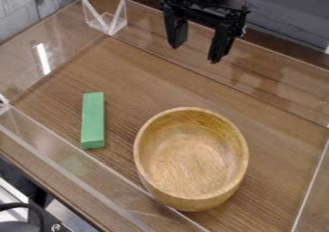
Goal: Put the green block in the brown bowl
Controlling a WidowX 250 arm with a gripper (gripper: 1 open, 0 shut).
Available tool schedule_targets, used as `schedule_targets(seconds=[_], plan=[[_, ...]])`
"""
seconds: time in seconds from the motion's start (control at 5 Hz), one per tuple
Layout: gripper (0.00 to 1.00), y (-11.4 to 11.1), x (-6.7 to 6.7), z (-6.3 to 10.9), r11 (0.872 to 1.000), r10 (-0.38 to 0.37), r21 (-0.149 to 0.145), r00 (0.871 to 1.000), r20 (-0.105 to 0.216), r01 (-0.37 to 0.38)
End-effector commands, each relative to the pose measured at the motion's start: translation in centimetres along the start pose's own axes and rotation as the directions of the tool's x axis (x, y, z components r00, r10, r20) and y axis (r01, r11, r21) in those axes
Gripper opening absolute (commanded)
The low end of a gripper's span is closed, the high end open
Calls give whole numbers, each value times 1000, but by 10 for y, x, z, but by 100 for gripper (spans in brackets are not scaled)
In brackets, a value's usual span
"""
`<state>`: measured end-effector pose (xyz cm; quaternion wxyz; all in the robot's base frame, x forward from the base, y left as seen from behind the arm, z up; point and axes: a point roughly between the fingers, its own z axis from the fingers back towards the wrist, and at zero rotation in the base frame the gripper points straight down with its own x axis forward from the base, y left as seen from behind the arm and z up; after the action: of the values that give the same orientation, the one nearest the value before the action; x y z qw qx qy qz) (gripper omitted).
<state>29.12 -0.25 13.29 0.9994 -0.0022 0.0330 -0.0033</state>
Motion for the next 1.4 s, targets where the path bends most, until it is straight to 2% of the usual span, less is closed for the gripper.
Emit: schedule_targets(seconds=[0.0,0.2,0.4,0.6,0.8,1.0,1.2], plan=[[100,2,-4,-6,1000,12,0,1000,-17,-12],[100,19,-23,-8,997,77,1,997,-11,-77],[100,46,-47,-4,987,163,-4,986,20,-163],[100,71,-68,-3,977,214,-14,975,52,-214],[100,86,-82,-6,962,274,-22,959,73,-273],[100,86,-86,-12,953,303,-23,950,70,-302],[100,86,-87,-18,951,311,-21,949,60,-310]])
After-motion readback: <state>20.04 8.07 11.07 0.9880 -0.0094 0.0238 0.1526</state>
